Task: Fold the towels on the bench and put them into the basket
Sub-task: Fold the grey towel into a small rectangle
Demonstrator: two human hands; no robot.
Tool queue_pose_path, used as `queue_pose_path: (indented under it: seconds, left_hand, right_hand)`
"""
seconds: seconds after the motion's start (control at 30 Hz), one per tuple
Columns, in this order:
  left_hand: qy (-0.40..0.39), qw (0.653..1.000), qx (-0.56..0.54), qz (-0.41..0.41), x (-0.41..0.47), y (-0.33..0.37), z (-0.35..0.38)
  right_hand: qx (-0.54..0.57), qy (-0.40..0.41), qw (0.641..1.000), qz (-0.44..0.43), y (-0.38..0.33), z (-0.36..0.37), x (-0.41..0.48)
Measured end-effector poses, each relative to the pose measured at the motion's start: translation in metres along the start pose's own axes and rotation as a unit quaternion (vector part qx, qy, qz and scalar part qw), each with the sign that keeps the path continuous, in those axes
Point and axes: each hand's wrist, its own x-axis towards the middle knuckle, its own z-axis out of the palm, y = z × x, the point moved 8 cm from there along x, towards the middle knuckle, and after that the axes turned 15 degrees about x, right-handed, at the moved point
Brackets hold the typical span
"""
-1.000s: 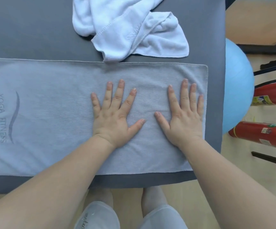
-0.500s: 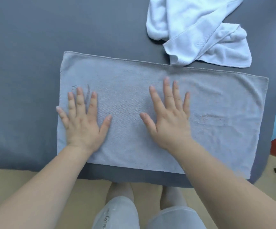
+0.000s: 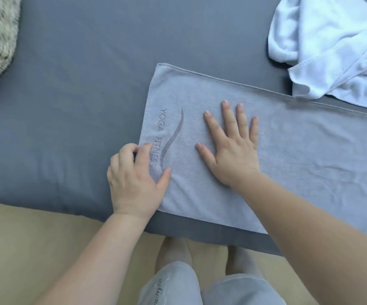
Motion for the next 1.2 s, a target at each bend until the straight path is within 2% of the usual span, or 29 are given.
queue_pose_path:
  seconds: [0.07,0.13,0.27,0.43,0.53,0.7,0.8,0.9,0.97,1.07,1.13,1.2]
  left_hand:
    - [-0.004,1.000,-0.005,-0.015,0.000,-0.014,-0.001]
    - [-0.024,0.999,-0.013,-0.039,-0.001,-0.027,0.001]
    - [-0.027,0.997,-0.030,-0.060,-0.009,-0.041,-0.001]
    - [-0.076,0.993,-0.015,-0.090,-0.016,-0.046,0.007]
    - [-0.099,0.990,-0.014,-0.095,-0.014,-0.048,0.010]
    - [-0.101,0.990,-0.041,-0.084,-0.009,-0.045,0.008]
    - [-0.082,0.995,-0.047,-0.044,-0.009,-0.034,0.005]
    - [-0.087,0.994,-0.062,-0.036,-0.011,-0.026,0.003]
    - [-0.108,0.989,-0.082,-0.056,-0.014,-0.024,0.001]
    - [-0.115,0.983,-0.129,-0.055,-0.020,-0.009,-0.010]
    - [-0.111,0.982,-0.154,-0.026,-0.025,0.010,-0.021]
    - [-0.100,0.979,-0.174,0.020,-0.032,0.038,-0.031]
  right_hand:
    - [0.022,0.031,0.999,-0.008,-0.015,-0.008,0.004]
    - [0.051,0.062,0.995,-0.054,-0.045,-0.012,0.011]
    - [0.108,0.042,0.985,-0.129,-0.111,-0.004,0.033]
    - [0.024,-0.022,0.996,-0.083,-0.128,0.008,0.063]
    - [-0.039,-0.038,0.995,-0.084,-0.130,0.015,0.067]
    - [-0.051,-0.039,0.996,-0.067,-0.133,0.012,0.071]
    - [-0.042,-0.023,0.997,-0.061,-0.134,0.006,0.073]
    - [0.054,0.020,0.997,-0.053,-0.128,-0.008,0.076]
    - [0.203,0.055,0.977,-0.046,-0.116,-0.019,0.073]
    - [0.432,0.100,0.896,-0.021,-0.094,-0.037,0.056]
    - [0.510,0.118,0.852,-0.007,-0.078,-0.050,0.041]
    - [0.550,0.128,0.825,0.008,-0.060,-0.062,0.025]
